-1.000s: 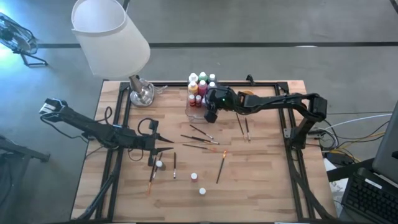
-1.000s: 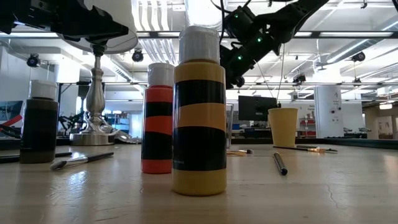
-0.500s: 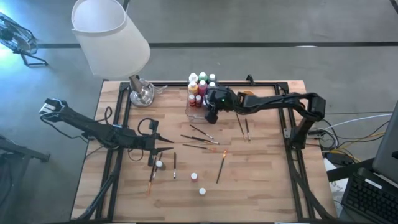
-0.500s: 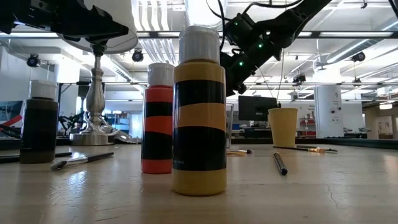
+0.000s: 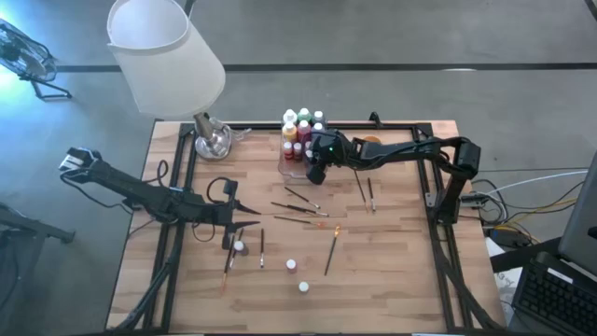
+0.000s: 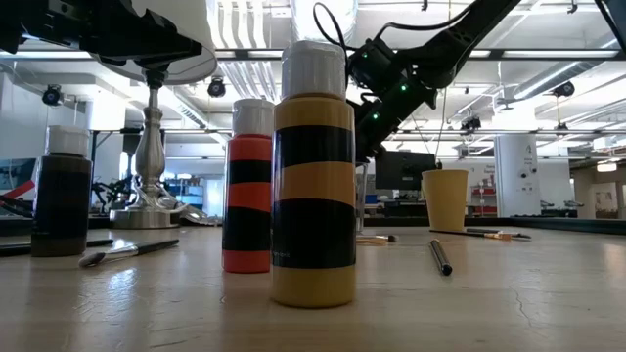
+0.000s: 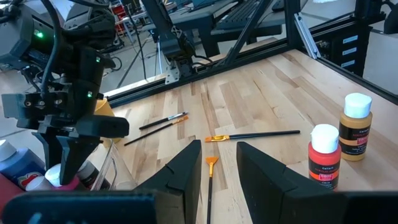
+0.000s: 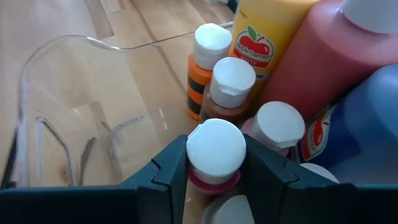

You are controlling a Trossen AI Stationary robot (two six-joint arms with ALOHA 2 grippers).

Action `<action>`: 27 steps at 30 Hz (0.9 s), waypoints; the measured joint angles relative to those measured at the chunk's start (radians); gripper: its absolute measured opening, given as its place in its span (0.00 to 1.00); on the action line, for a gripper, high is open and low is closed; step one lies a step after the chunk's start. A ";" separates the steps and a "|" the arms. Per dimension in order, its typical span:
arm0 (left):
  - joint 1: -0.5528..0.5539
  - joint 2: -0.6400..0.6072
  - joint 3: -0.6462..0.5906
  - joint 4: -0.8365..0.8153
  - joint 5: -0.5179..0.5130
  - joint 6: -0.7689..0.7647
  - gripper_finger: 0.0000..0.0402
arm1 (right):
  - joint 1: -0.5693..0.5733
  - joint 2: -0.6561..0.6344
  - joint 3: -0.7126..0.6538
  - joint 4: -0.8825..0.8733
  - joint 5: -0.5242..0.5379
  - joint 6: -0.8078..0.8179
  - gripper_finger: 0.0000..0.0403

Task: Pick & Place Paint Supplies
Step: Put the small pink paint bottle into the bin

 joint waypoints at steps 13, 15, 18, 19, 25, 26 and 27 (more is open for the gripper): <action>0.000 0.000 0.000 -0.005 0.000 0.000 0.27 | -0.011 0.003 0.000 -0.002 -0.035 0.030 0.32; 0.000 0.000 0.000 -0.005 0.000 0.000 0.27 | -0.011 0.003 0.000 -0.002 -0.034 0.029 0.30; 0.000 0.000 0.000 -0.005 0.000 0.000 0.27 | -0.010 0.004 0.000 -0.003 -0.032 0.029 0.31; 0.000 0.000 0.000 -0.005 0.000 0.000 0.27 | -0.010 0.004 0.000 -0.003 -0.032 0.029 0.32; 0.000 0.000 0.000 -0.004 0.000 0.000 0.27 | -0.011 0.004 0.000 -0.004 -0.029 0.029 0.40; 0.000 0.000 0.000 -0.004 0.000 0.000 0.27 | -0.011 0.004 0.000 -0.005 -0.029 0.029 0.40; 0.000 0.000 0.000 -0.004 0.000 0.000 0.27 | -0.011 0.004 0.000 -0.005 -0.028 0.029 0.41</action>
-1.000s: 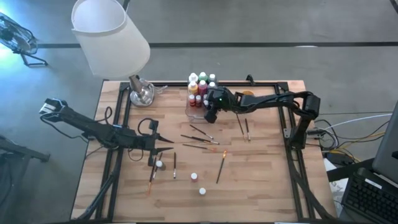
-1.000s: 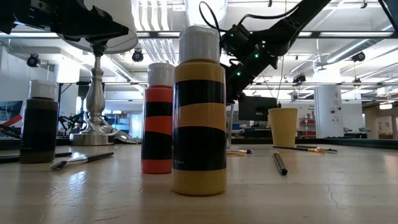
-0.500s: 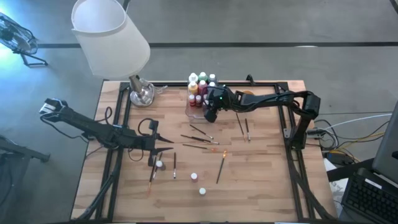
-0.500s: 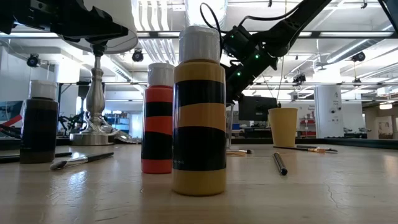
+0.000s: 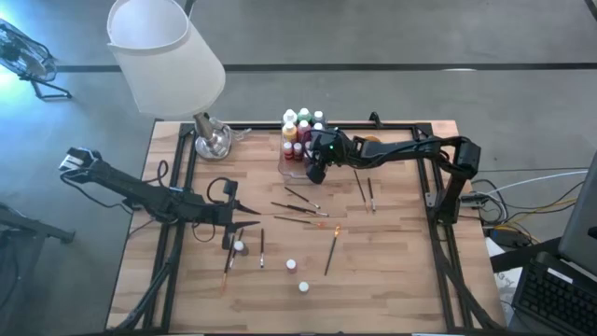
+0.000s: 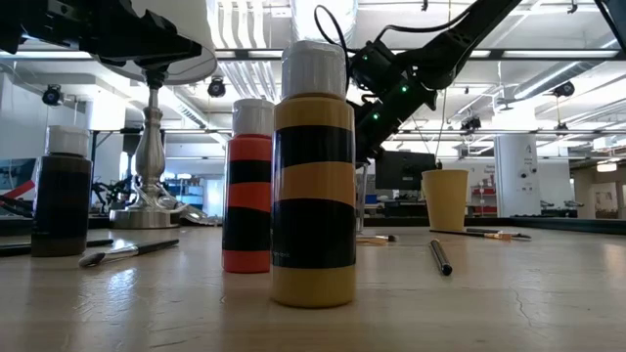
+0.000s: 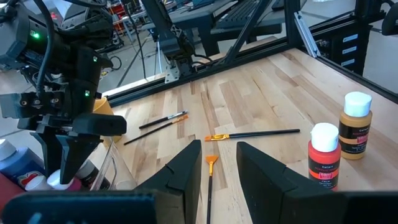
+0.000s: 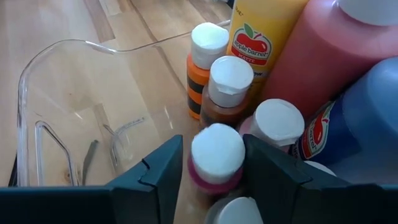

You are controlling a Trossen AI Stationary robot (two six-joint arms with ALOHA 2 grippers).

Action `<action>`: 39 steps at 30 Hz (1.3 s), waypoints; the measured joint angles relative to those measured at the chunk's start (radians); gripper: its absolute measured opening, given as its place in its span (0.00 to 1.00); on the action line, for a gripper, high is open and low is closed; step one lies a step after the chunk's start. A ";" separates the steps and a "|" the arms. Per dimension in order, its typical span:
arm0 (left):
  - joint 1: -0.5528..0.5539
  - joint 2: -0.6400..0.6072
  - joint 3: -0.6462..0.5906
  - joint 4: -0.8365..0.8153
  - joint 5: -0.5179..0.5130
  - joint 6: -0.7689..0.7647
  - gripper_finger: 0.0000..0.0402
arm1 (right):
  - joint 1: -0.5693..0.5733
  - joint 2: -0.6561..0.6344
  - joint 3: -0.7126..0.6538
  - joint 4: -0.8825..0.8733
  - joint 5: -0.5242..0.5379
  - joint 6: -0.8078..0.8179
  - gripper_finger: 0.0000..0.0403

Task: Pick & Place Paint Supplies
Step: Put the small pink paint bottle into the bin, then put the small black paint bottle into the bin

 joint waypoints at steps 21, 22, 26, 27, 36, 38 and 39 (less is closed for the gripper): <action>0.000 0.000 0.000 -0.001 0.000 0.000 0.27 | 0.001 -0.054 -0.001 -0.051 0.010 -0.032 0.38; 0.000 0.000 0.000 -0.001 0.000 0.000 0.27 | 0.001 -0.065 0.003 -0.060 0.010 -0.034 0.39; 0.000 0.000 0.000 -0.001 0.000 0.000 0.27 | 0.001 -0.096 0.006 -0.090 0.010 -0.037 0.43; 0.000 0.000 0.000 -0.002 0.000 0.000 0.27 | 0.002 -0.100 0.007 -0.090 0.009 -0.038 0.44; 0.000 0.000 0.000 -0.007 0.000 0.000 0.27 | 0.014 -0.131 0.029 -0.168 0.000 -0.039 0.45; 0.000 0.000 0.000 -0.007 0.000 0.000 0.27 | 0.032 -0.148 0.043 -0.188 -0.001 -0.053 0.44; 0.000 0.000 0.000 -0.009 0.000 0.000 0.27 | 0.045 -0.157 0.051 -0.210 -0.002 -0.059 0.43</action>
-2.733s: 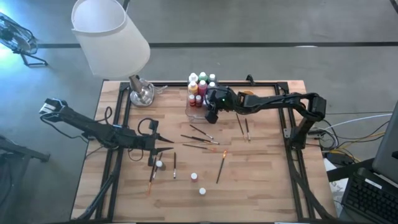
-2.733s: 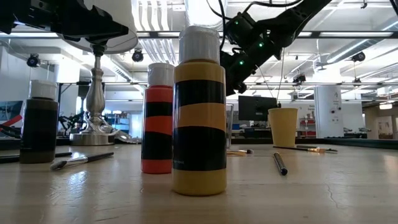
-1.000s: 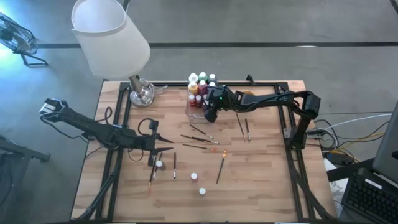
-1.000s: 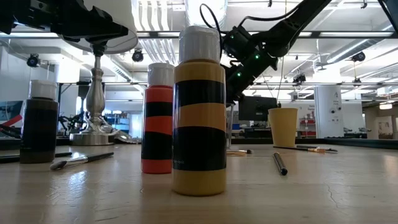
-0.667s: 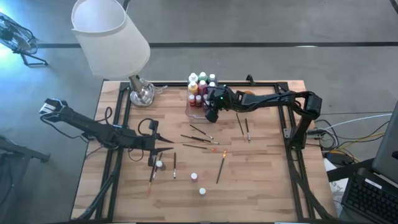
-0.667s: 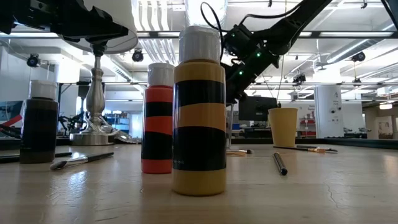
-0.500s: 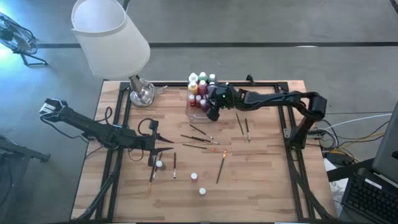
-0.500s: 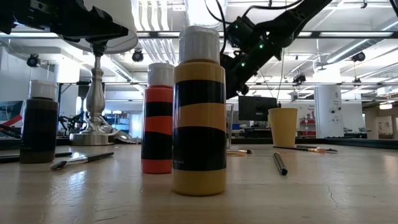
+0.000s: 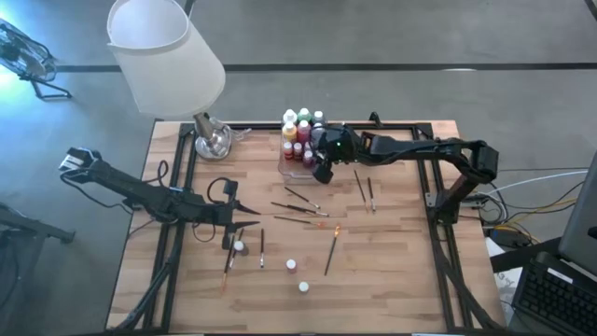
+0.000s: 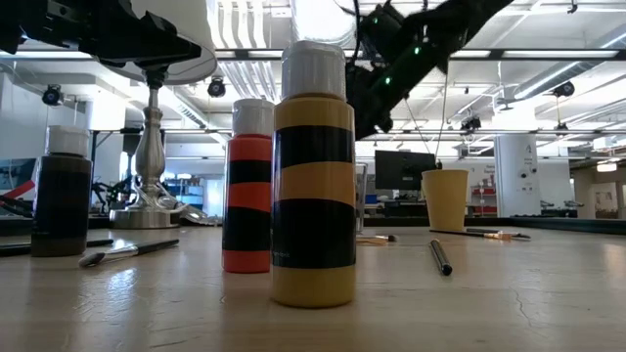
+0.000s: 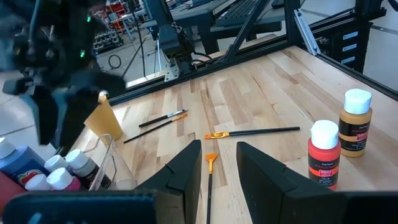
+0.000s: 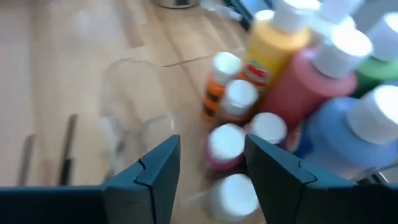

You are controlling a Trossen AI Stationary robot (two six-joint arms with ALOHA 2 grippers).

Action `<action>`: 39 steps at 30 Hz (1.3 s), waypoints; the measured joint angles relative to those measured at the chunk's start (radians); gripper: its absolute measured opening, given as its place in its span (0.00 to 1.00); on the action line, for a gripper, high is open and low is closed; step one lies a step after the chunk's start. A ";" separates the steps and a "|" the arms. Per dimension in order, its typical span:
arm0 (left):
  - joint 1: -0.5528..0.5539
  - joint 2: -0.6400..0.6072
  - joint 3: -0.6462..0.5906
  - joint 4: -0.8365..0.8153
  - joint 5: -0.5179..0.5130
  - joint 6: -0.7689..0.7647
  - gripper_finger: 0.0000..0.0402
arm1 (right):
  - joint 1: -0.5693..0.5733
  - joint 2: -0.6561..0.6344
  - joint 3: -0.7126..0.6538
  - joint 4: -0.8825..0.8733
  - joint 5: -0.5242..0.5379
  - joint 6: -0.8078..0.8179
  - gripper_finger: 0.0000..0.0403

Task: Pick & Place Paint Supplies
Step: Put the small black paint bottle into the bin

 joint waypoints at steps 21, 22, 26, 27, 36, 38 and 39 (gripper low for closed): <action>0.000 0.000 0.000 -0.005 0.000 0.000 0.27 | 0.400 -0.385 0.127 -0.452 0.000 0.095 0.03; 0.000 0.000 0.000 -0.005 0.000 0.000 0.27 | 0.414 -0.412 0.125 -0.466 0.000 0.110 0.03; 0.000 0.000 0.000 -0.006 0.000 0.000 0.27 | 0.476 -0.506 0.115 -0.562 0.001 0.191 0.03; 0.000 0.000 0.000 -0.007 0.000 0.000 0.27 | 0.493 -0.527 0.110 -0.581 0.000 0.211 0.03; 0.000 0.000 0.000 -0.016 0.000 0.000 0.27 | 0.665 -0.714 -0.015 -0.590 0.006 0.277 0.02; 0.000 0.000 0.000 -0.021 0.000 0.000 0.27 | 0.695 -0.752 -0.058 -0.591 0.031 0.301 0.02; 0.000 0.000 0.000 -0.021 0.000 0.001 0.27 | 0.706 -0.773 -0.081 -0.590 0.051 0.312 0.02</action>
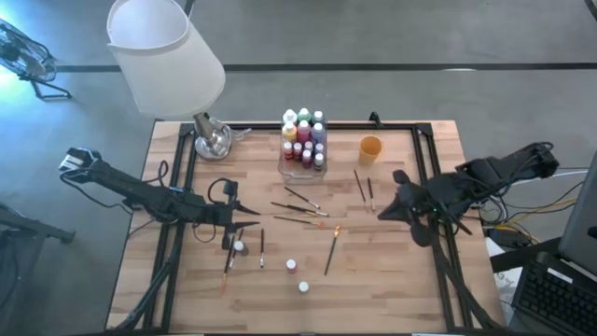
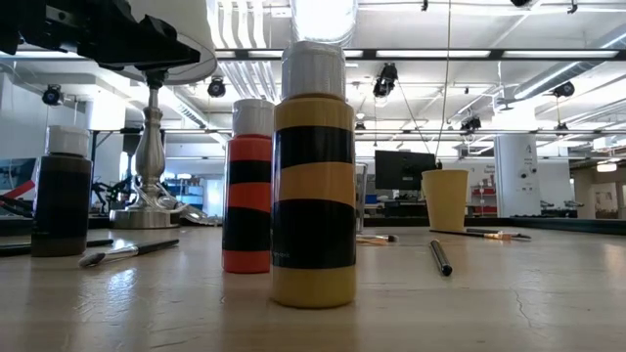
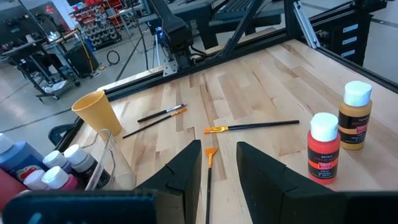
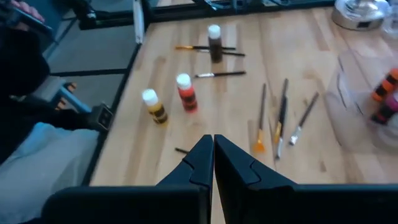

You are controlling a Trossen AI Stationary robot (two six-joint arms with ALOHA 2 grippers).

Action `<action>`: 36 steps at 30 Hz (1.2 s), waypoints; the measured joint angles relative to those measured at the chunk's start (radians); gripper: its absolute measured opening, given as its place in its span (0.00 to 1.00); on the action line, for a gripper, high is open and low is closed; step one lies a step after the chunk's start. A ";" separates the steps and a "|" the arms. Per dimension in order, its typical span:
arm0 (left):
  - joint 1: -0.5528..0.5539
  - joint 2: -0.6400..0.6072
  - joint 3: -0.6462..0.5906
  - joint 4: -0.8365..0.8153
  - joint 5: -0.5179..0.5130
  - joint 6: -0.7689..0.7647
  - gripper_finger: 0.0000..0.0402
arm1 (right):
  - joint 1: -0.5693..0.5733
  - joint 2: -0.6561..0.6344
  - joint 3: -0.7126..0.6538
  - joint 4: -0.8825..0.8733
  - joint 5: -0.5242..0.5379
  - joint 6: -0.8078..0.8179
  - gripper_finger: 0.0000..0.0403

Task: Pick & Place Paint Supplies
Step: Put the small black paint bottle into the bin

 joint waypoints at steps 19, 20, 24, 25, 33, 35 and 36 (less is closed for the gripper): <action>0.000 -0.001 0.000 0.102 0.005 -0.009 0.27 | 0.038 -0.519 -0.356 0.116 0.058 -0.200 0.02; 0.000 -0.001 0.000 0.105 0.005 -0.022 0.27 | 0.038 -0.549 -0.359 0.113 0.057 -0.201 0.02; 0.000 0.000 0.013 0.087 -0.005 -0.142 0.27 | 0.038 -0.668 -0.361 0.108 0.058 -0.212 0.02; 0.000 0.000 0.033 0.057 -0.014 -0.192 0.27 | 0.038 -0.696 -0.361 0.101 0.057 -0.216 0.02; 0.000 0.059 0.372 -0.514 -0.032 -0.479 0.33 | 0.038 -0.873 -0.361 0.085 0.055 -0.234 0.02; -0.001 0.093 0.459 -0.610 -0.054 -0.511 0.38 | 0.038 -0.874 -0.350 0.085 0.056 -0.235 0.02; -0.001 0.110 0.500 -0.662 -0.058 -0.521 0.41 | 0.038 -0.869 -0.345 0.083 0.048 -0.234 0.02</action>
